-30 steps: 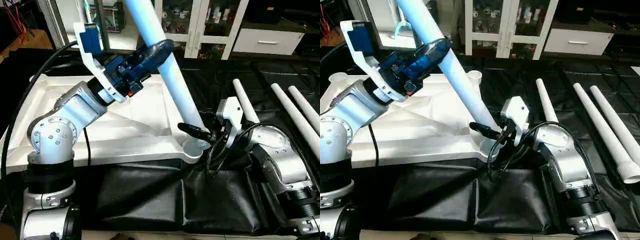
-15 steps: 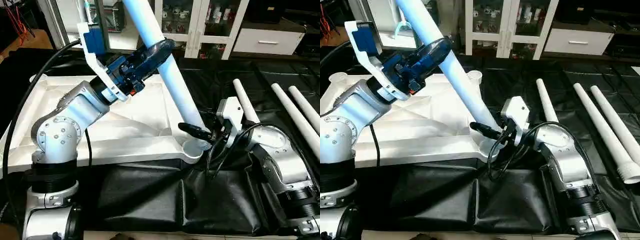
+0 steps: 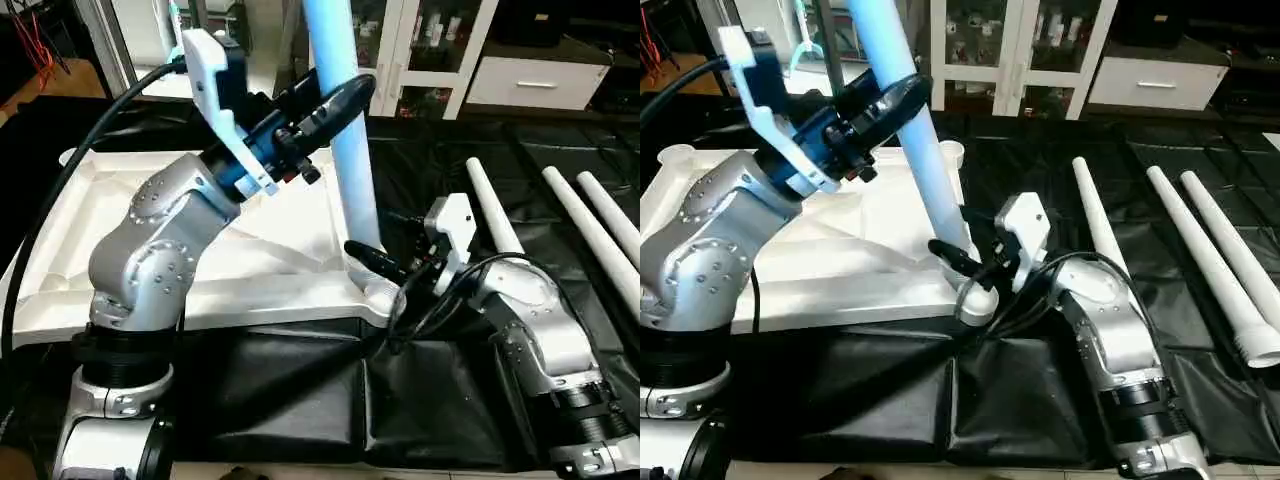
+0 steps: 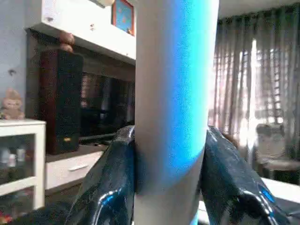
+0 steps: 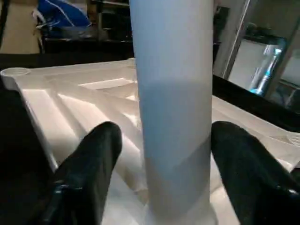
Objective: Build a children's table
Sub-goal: Insert table leg to table base
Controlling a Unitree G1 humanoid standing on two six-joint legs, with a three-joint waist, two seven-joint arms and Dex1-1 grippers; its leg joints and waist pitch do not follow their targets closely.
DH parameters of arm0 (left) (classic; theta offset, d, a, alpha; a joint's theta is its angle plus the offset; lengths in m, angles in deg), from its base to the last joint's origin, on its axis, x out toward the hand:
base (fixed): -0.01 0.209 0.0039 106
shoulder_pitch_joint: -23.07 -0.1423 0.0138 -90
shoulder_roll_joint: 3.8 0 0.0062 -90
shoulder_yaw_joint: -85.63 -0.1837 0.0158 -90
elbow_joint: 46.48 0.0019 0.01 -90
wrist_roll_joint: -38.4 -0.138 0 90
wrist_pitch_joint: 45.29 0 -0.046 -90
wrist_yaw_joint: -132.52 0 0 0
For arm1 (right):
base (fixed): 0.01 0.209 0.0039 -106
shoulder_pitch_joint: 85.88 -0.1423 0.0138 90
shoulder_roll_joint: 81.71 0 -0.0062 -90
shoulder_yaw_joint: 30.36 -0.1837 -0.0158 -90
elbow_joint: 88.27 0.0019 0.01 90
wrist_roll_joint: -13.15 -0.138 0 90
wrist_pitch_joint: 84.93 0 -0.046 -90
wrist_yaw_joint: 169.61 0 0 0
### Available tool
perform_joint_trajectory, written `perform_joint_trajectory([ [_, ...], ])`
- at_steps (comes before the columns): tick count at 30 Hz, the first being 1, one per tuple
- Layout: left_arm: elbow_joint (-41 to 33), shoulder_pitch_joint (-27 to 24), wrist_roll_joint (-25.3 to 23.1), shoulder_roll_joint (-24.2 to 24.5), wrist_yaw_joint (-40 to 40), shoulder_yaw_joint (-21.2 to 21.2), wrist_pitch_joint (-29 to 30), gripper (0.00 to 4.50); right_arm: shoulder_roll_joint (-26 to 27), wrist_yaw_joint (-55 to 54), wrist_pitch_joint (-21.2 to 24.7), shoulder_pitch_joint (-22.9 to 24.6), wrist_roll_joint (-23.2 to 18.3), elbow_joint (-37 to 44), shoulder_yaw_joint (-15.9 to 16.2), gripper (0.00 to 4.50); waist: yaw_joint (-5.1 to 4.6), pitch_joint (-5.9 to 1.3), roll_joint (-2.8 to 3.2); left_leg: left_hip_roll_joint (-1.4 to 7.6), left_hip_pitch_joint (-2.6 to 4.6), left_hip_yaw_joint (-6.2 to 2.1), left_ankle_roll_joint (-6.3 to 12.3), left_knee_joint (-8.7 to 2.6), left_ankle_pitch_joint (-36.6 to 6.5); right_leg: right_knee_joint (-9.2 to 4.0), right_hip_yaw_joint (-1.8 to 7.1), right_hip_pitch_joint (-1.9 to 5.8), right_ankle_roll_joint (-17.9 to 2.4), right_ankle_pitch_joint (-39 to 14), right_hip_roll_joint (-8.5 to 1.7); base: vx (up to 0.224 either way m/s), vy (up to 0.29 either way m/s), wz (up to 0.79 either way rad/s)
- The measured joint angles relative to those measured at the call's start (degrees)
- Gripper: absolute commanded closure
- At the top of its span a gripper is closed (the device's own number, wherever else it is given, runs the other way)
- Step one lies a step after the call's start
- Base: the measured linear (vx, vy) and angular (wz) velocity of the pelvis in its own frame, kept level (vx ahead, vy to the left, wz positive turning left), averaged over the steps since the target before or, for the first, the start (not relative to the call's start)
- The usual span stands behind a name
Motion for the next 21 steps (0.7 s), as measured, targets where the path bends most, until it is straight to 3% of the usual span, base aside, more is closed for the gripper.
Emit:
perform_joint_trajectory([
  [4,0.0,0.0,-2.7,-0.1,0.7,0.1,-3.1,2.89,1.4,-5.3,-5.8,-1.3,6.3,-1.5,0.9,0.65,-0.09,0.0,0.0,0.0,0.0,0.0,-0.02,0.05,0.0,0.08,0.0,-0.02,0.0,0.0,0.0,0.0,0.0,0.0],
  [8,-0.2,-0.3,-3.7,-0.8,1.3,0.3,-5.3,2.89,1.6,-15.1,-7.5,-3.5,14.7,-3.1,1.8,0.65,0.05,0.0,-0.01,-0.01,0.0,-0.01,-0.04,0.08,0.0,0.11,0.0,-0.01,0.0,0.0,0.0,0.0,0.0,0.0],
  [12,-0.2,-0.4,-3.7,-2.4,2.4,0.8,-7.0,2.89,2.6,-18.0,-7.8,-4.2,15.3,-4.1,1.4,0.65,-0.04,0.0,-0.02,-0.01,0.0,-0.01,-0.04,0.08,0.0,0.12,0.01,-0.01,0.0,0.0,0.0,0.0,0.0,0.0],
  [21,-0.2,-0.4,-4.1,-3.5,2.5,0.9,-9.4,2.89,5.7,-25.7,-10.5,-4.2,21.5,-5.2,3.1,0.65,-0.18,0.0,-0.02,0.0,0.0,-0.01,-0.05,0.08,0.0,0.18,0.01,-0.04,0.0,0.0,0.0,0.0,0.0,0.0],
])
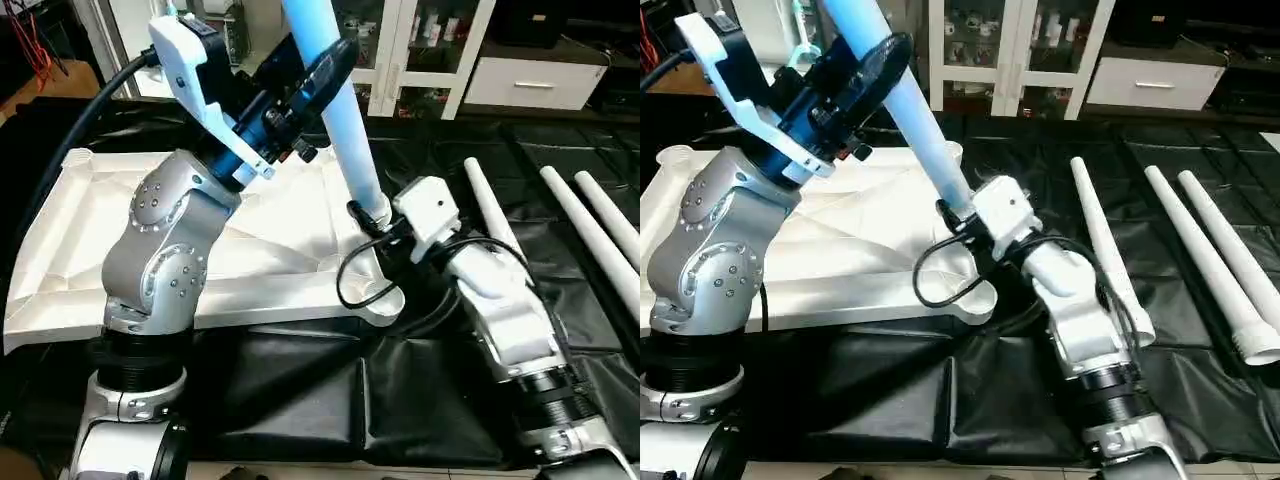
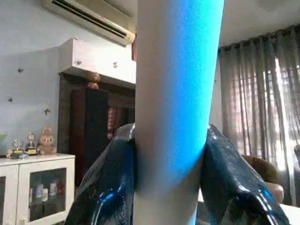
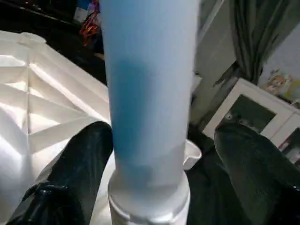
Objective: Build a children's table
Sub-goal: Insert table leg to table base
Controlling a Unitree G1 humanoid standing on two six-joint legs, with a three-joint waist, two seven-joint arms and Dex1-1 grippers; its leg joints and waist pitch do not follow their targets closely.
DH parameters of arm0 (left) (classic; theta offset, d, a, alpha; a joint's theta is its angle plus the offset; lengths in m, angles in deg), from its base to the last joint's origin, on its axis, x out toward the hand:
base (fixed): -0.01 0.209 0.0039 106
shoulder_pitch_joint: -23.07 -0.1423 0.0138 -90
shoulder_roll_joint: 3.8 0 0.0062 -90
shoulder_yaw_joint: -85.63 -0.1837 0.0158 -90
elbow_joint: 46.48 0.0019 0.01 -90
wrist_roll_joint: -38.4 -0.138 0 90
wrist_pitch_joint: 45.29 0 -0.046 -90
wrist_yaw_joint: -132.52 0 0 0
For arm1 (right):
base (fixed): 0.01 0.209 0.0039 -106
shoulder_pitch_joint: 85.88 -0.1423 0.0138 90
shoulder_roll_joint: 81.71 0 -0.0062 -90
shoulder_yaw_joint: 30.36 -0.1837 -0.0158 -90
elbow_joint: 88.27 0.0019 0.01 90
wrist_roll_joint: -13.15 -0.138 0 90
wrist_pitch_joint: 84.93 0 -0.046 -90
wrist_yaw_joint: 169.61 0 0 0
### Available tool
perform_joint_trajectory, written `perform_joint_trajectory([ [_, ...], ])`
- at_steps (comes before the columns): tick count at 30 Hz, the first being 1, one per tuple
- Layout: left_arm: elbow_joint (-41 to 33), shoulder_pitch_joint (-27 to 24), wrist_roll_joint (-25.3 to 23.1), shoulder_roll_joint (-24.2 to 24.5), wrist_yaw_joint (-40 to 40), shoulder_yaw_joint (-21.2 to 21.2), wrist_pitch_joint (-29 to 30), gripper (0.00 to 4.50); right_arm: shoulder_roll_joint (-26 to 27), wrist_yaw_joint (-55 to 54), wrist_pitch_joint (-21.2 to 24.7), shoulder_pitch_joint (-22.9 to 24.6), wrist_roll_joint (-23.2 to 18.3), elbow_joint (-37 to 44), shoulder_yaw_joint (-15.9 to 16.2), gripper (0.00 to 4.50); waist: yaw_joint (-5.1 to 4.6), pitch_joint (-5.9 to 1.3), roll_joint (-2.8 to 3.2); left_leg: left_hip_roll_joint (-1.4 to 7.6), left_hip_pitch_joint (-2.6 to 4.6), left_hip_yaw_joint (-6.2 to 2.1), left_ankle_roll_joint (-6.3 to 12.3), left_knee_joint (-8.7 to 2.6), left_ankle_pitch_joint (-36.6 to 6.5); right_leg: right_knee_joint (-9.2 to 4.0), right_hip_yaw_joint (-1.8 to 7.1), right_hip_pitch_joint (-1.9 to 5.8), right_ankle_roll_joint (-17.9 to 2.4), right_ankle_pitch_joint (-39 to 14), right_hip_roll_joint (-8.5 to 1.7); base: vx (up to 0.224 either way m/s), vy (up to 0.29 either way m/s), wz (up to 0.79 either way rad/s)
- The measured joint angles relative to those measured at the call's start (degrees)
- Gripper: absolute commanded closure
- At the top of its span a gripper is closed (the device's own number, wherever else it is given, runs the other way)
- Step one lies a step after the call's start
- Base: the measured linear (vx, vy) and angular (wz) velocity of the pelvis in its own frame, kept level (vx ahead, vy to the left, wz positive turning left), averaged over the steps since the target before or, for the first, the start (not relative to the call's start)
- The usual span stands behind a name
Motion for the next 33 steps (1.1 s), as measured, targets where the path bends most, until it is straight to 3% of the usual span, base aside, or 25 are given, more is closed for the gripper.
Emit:
perform_joint_trajectory([
  [12,0.0,0.0,-1.4,-0.5,0.0,-0.3,-2.0,2.89,2.8,-5.7,-0.9,-0.7,4.4,0.0,1.2,0.65,0.0,0.0,-0.02,-0.01,0.0,0.0,-0.03,0.02,0.0,0.02,0.01,-0.01,0.0,0.0,0.0,0.0,0.0,0.0],
  [23,0.0,0.0,-1.1,-1.7,0.0,-0.2,-2.9,2.89,3.7,-7.9,-1.4,-0.7,5.2,0.0,1.3,1.83,-0.05,0.01,-0.02,-0.01,0.0,0.0,-0.05,0.02,0.0,0.02,0.01,-0.01,0.1,0.0,0.0,0.0,0.0,0.0],
  [33,0.0,0.0,-0.5,-2.4,0.1,-0.1,-2.9,2.89,3.9,-9.7,-0.3,-1.1,5.4,-1.7,1.0,2.51,-0.09,0.01,-0.02,-0.01,0.0,-0.01,-0.05,0.02,0.0,0.02,0.02,-0.01,0.1,0.1,0.0,0.0,0.0,0.0],
])
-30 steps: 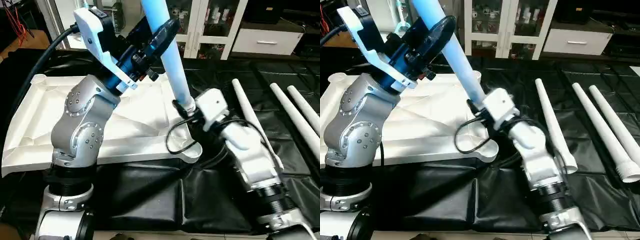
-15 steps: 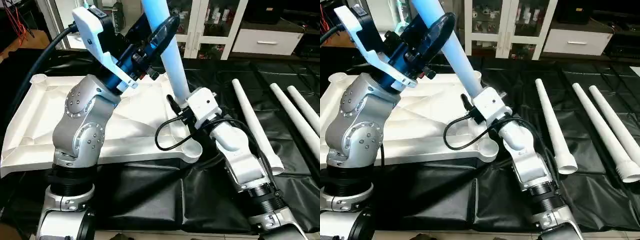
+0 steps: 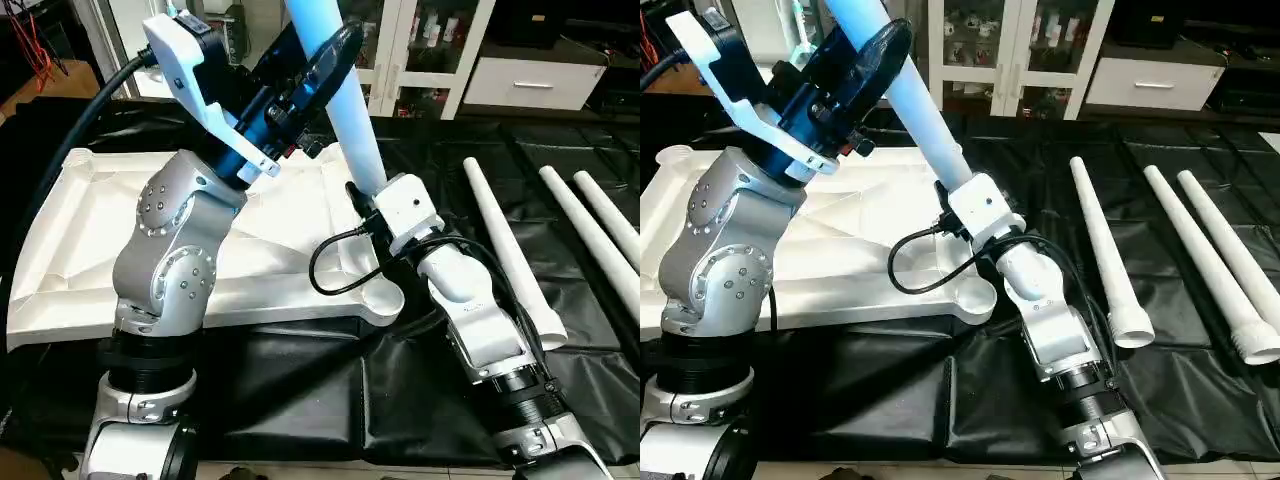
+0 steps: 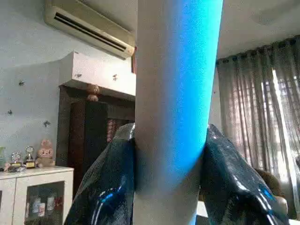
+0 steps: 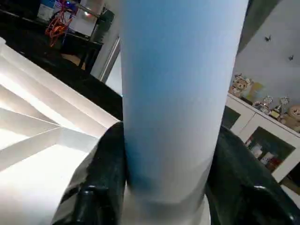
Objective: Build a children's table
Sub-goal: Insert table leg to table base
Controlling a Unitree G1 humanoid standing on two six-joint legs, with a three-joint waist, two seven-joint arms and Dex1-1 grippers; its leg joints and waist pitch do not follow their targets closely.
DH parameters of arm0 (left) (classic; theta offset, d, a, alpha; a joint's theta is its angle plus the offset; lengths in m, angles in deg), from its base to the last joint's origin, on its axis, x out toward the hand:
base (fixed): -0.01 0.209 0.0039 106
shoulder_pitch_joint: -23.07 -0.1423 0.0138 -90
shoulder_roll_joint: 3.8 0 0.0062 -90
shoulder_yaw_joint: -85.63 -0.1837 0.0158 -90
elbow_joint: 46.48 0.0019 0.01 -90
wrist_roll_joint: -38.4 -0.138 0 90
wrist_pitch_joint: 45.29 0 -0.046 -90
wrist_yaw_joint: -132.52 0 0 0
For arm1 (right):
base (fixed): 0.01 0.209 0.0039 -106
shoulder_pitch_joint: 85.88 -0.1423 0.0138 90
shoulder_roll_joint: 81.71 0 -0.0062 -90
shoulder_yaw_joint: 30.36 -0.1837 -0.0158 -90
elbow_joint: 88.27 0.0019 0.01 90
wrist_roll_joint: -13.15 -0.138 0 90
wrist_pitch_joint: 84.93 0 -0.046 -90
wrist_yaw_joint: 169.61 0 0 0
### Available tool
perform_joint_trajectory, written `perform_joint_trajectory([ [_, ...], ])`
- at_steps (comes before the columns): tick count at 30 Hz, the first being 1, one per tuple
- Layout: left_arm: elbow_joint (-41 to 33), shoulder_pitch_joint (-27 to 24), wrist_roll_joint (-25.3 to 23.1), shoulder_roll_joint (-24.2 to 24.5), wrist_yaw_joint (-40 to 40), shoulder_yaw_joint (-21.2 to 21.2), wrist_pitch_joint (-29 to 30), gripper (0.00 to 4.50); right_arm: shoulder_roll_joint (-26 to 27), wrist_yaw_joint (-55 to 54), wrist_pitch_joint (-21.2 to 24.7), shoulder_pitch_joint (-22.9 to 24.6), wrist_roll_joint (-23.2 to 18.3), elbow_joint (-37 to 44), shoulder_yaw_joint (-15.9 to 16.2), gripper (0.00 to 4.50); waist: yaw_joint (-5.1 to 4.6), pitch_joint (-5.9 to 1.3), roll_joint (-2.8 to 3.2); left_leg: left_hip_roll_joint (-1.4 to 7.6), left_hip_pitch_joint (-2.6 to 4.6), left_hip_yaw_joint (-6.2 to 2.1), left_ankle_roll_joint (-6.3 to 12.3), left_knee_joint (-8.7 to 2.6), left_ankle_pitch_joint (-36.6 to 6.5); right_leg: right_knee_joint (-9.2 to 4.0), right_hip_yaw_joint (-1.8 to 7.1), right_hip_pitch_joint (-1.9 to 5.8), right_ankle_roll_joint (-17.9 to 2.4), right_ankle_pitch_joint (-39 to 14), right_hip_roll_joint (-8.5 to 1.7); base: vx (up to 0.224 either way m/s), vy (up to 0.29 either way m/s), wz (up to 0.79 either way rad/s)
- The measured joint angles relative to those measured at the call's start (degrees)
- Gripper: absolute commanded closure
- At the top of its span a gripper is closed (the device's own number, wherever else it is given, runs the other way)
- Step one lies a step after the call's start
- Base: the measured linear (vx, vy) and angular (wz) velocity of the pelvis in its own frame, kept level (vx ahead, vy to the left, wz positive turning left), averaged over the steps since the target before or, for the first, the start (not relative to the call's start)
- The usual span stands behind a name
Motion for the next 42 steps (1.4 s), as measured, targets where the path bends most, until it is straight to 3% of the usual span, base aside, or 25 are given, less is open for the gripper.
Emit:
perform_joint_trajectory([
  [11,0.0,0.0,0.5,-0.1,0.0,0.3,0.4,2.89,0.3,0.4,-0.6,-0.1,-0.4,-0.5,0.0,2.59,-0.01,0.0,0.0,0.0,0.0,0.0,-0.01,0.0,0.0,-0.01,0.01,0.0,0.1,0.0,0.0,0.0,0.0,0.0],
  [12,-0.1,0.0,0.5,-0.2,0.5,0.3,0.7,2.33,0.4,0.7,-0.6,-0.1,-0.5,-0.6,0.0,2.59,-0.01,0.0,0.0,0.0,0.0,0.0,-0.01,0.0,0.0,-0.01,0.01,0.0,0.1,0.0,0.0,0.0,0.0,0.0],
  [16,-2.0,-1.0,1.7,0.5,0.0,0.1,2.5,1.99,1.7,0.9,0.1,-0.1,-3.1,-2.0,-1.1,2.59,-0.05,0.0,0.01,0.0,0.01,0.0,-0.02,0.0,0.0,0.0,0.01,-0.01,0.1,0.0,0.0,0.0,0.0,0.0],
  [21,-2.2,-3.1,2.3,1.6,-0.1,1.1,3.3,1.53,1.1,1.0,2.7,-0.8,-10.3,-4.9,-8.5,2.59,0.17,-0.01,0.05,-0.02,0.0,-0.01,-0.07,0.07,0.1,0.03,0.03,0.02,0.2,0.1,-0.01,0.0,0.0,0.0],
  [24,-2.2,-4.2,2.0,3.6,-0.1,1.9,3.4,1.21,-2.7,3.5,4.4,-1.9,-15.2,-8.0,-14.1,2.59,0.22,-0.03,0.23,-0.02,0.01,-0.06,-0.11,0.12,0.1,0.07,0.01,0.05,0.2,0.1,-0.01,0.0,0.0,0.0],
  [28,-1.9,-6.0,-0.3,6.0,-0.2,2.5,3.2,0.92,-6.2,7.3,6.4,-2.0,-19.7,-10.2,-19.0,2.6,-0.11,-0.03,0.54,0.0,0.06,-0.09,-0.16,0.12,0.2,0.24,0.01,0.01,0.2,0.1,0.02,0.0,0.0,0.0],
  [31,-0.3,-7.8,-6.5,11.5,-1.8,-1.2,2.7,0.69,-8.2,12.9,8.8,-1.8,-23.5,-10.7,-19.7,2.6,-0.5,-0.19,0.92,0.01,0.2,-0.12,-0.19,0.12,0.2,0.41,0.04,0.02,0.2,0.1,0.06,0.0,0.0,0.0],
  [34,4.8,-14.6,-15.2,18.4,-6.4,-9.1,1.9,0.69,-12.4,26.0,15.3,-0.4,-30.6,-9.1,-20.3,2.6,-0.71,-0.56,1.78,-0.02,0.42,-0.14,-0.18,0.12,0.2,0.42,0.1,0.21,0.2,0.1,0.07,0.0,0.0,0.0],
  [36,8.3,-18.8,-17.5,18.4,-9.0,-13.6,1.5,0.69,-15.3,36.2,18.4,0.8,-34.1,-7.8,-19.4,2.6,-0.65,-0.51,1.78,0.0,0.41,-0.15,-0.2,0.12,0.2,0.43,0.08,0.2,0.2,0.1,0.07,0.0,0.0,0.0],
  [38,10.3,-19.8,-18.6,17.7,-10.5,-16.9,1.0,0.69,-16.2,41.6,18.9,0.8,-35.1,-7.7,-18.4,2.61,-0.64,-0.46,1.71,0.0,0.37,-0.15,-0.25,0.13,0.2,0.47,0.07,0.18,0.1,0.1,0.06,0.0,0.0,0.0],
  [42,10.4,-18.7,-19.5,17.5,-11.3,-18.0,-0.7,0.69,-16.3,46.6,20.1,0.8,-36.2,-7.6,-17.0,2.61,-0.71,-0.44,1.67,-0.02,0.42,-0.14,-0.25,0.13,0.3,0.49,0.07,0.21,0.0,0.2,0.04,0.0,0.0,0.0],
])
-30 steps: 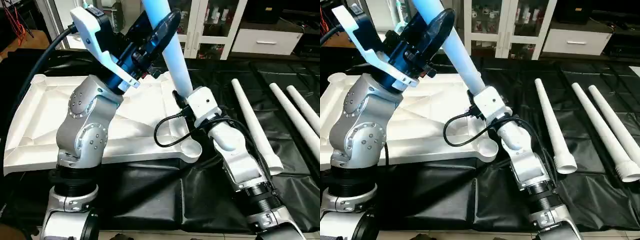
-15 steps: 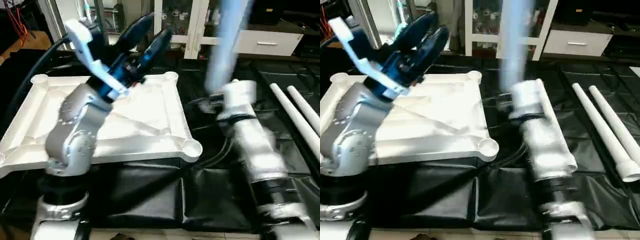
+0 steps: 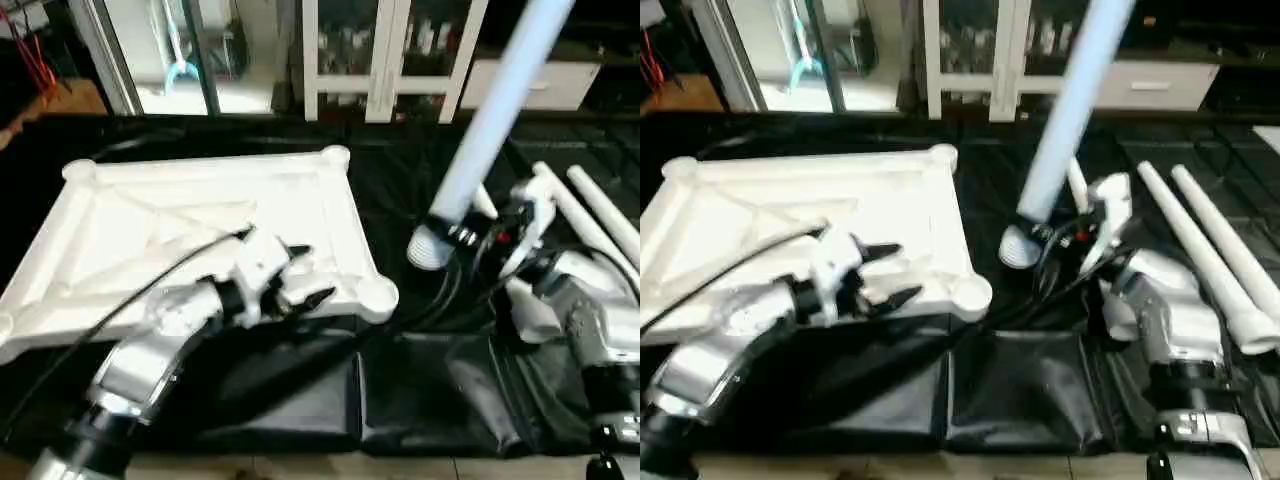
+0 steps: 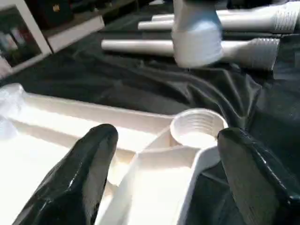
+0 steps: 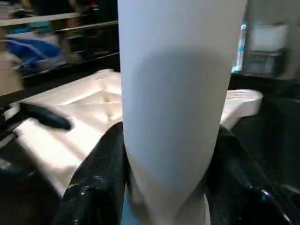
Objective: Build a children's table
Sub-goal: Insert table leg to table base
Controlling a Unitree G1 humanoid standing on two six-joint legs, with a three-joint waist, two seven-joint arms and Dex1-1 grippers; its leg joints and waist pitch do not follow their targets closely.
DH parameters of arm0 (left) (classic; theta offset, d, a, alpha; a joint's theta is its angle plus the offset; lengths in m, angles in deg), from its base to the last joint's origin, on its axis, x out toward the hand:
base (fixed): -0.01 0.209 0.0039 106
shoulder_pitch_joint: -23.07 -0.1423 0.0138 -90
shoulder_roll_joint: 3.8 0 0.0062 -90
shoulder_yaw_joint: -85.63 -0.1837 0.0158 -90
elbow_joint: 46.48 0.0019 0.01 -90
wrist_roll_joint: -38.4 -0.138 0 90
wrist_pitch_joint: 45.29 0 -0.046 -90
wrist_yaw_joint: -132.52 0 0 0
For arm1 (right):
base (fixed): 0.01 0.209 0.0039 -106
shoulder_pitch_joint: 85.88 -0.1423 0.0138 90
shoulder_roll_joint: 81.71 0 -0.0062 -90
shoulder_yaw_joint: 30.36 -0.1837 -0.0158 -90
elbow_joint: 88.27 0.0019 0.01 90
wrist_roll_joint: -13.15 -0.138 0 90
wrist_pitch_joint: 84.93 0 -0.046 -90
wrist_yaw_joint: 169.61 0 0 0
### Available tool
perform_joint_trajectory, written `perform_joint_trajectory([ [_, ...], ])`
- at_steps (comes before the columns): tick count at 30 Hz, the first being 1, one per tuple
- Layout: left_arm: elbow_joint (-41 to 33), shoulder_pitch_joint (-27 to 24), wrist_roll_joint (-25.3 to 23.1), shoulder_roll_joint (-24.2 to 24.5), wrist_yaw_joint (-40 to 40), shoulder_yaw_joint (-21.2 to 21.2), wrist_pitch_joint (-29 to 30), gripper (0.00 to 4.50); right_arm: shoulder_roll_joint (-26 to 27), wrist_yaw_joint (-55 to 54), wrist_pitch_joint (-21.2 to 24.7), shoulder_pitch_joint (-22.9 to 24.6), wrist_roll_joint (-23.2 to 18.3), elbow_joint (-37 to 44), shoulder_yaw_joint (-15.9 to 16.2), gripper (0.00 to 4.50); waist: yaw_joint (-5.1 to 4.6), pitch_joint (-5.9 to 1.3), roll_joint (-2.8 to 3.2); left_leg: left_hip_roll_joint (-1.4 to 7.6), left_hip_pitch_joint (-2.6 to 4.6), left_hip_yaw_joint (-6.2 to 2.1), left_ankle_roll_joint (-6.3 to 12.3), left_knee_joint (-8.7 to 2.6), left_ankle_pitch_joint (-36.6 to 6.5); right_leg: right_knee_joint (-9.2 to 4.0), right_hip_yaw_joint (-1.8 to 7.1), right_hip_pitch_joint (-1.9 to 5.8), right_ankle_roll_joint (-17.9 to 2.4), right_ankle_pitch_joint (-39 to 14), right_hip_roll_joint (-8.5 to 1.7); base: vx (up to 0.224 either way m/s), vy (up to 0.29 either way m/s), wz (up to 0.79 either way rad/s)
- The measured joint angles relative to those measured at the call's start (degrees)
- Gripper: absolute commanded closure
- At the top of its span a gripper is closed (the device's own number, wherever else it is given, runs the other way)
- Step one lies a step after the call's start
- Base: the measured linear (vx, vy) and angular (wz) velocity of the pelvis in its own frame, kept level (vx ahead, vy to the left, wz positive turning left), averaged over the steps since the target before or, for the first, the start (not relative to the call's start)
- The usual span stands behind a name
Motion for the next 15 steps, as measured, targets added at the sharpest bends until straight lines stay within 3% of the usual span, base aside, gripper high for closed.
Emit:
perform_joint_trajectory([
  [2,0.6,0.1,-1.1,0.0,-0.1,-0.3,-0.9,0.69,-0.2,1.8,1.5,-0.1,-1.3,0.2,0.2,2.61,-0.25,0.02,-0.06,-0.06,0.03,0.01,0.01,0.0,0.0,-0.01,0.02,0.04,0.0,0.0,-0.03,0.0,0.0,0.0],
  [6,3.7,-0.1,-3.3,0.3,-0.9,-2.1,-1.6,0.69,0.9,6.5,4.3,-0.1,-5.2,2.2,1.3,2.61,-1.0,0.44,-0.87,-0.07,0.03,0.01,0.03,-0.01,0.0,-0.02,0.04,0.01,0.0,0.0,-0.05,0.0,0.0,0.0],
  [9,4.1,-0.1,-3.8,0.2,-1.7,-2.5,-2.2,0.69,1.8,7.0,4.3,-0.1,-5.3,2.0,1.8,2.61,-1.13,0.75,-1.38,-0.06,-0.09,0.01,0.08,-0.01,0.0,-0.06,0.03,-0.09,0.0,0.0,-0.05,0.0,0.0,0.0],
  [15,10.2,0.5,-6.1,3.7,-5.9,-3.0,-5.2,0.69,6.6,4.8,-5.4,-2.0,-0.4,-2.2,3.3,2.61,-1.77,0.86,-1.61,-0.07,-0.18,0.02,0.05,-0.02,0.0,-0.1,0.04,-0.19,0.0,0.0,-0.05,0.0,0.0,0.0],
])
